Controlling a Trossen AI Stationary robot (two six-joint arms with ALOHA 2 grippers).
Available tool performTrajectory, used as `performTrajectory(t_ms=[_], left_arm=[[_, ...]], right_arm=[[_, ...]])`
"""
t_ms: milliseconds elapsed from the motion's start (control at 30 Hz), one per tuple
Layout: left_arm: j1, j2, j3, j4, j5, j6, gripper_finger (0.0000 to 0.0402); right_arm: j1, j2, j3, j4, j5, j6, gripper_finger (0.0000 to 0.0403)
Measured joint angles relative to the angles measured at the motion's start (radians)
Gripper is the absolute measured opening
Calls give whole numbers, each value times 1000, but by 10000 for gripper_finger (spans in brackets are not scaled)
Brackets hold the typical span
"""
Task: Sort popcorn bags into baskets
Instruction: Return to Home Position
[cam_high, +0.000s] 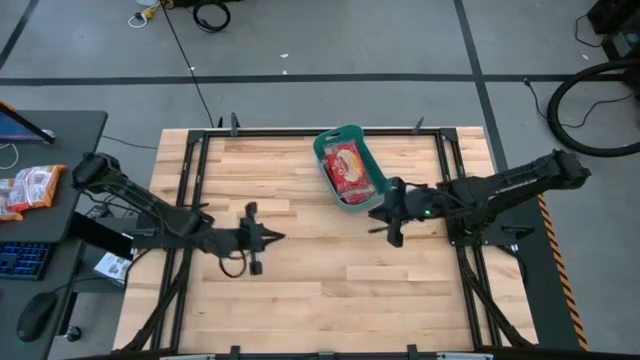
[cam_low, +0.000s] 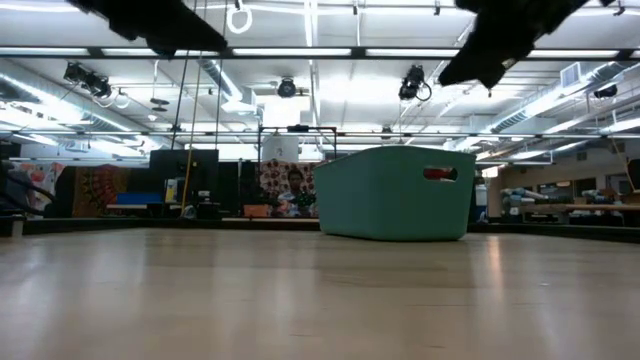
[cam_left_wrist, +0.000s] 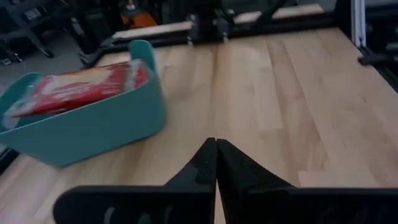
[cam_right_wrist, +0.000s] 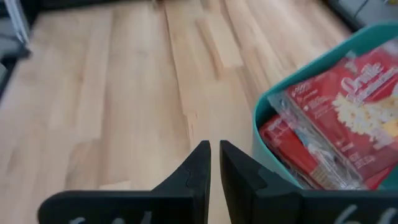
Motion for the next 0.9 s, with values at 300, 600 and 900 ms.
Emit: performTrajectory(t_ms=[300,600,900], left_arm=[[11,-289,-216,53,-75,-48,6],[11,-592,-404,57,-124,-100,6],[10,-832,-539,109,-156,-67,6]], right_arm=[[69,-209,-220,249,92,2,39],[68,-414,-423,391,91,1,39],[68,-614,-533,409,91,18,39]])
